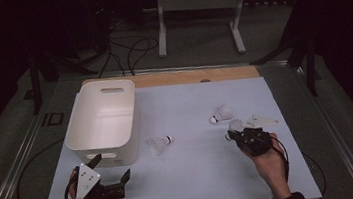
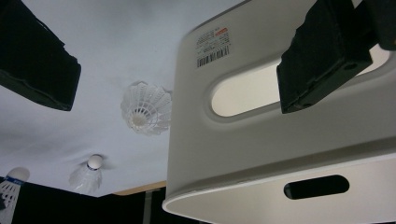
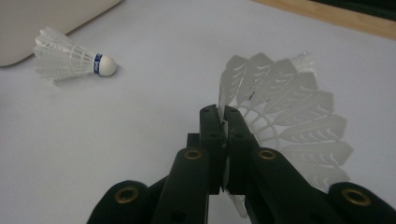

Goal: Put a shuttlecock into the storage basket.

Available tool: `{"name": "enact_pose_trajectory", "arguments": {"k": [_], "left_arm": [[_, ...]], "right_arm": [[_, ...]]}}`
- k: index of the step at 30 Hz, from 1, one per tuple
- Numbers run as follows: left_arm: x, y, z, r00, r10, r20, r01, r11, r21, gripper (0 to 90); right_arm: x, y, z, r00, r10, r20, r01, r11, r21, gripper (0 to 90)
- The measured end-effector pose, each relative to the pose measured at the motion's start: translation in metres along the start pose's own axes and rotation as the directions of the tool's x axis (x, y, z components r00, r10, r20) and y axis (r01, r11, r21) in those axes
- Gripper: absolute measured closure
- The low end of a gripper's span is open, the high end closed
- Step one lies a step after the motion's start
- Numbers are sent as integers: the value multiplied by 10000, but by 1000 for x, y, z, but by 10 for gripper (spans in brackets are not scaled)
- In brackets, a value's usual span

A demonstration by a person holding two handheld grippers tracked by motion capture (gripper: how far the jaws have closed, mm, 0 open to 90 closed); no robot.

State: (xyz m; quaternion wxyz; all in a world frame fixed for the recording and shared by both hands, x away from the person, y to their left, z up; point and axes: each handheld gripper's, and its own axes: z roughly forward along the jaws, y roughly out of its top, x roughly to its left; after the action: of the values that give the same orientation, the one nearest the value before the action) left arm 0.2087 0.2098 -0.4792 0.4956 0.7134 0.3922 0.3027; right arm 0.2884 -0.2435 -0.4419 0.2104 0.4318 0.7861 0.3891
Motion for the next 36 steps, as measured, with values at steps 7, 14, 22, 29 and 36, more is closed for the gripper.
{"name": "enact_pose_trajectory", "arguments": {"k": [7, 14, 22, 29, 36], "left_arm": [[-1, 0, 1, 10000, 50, 24, -51, 10000, 56, 3], [-1, -1, 2, 10000, 73, 12, -74, 9999, 77, 3], [-2, -1, 2, 9999, 120, 53, -120, 9999, 110, 3], [-2, -1, 2, 9999, 143, 53, -143, 9998, 122, 3], [-3, -1, 3, 9998, 199, 46, -200, 9996, 180, 3]], "right_arm": [[3, 13, -4, 9999, -129, 74, 130, 9998, -119, 892], [5, 22, 0, 9999, -113, 16, 113, 9995, -290, 890], [9, 32, 2, 10000, -71, 6, 71, 9989, -472, 890], [12, 37, 8, 10000, -36, -79, 31, 9983, -574, 891], [15, 43, 10, 9999, -61, -103, 54, 9982, -601, 890]]}}
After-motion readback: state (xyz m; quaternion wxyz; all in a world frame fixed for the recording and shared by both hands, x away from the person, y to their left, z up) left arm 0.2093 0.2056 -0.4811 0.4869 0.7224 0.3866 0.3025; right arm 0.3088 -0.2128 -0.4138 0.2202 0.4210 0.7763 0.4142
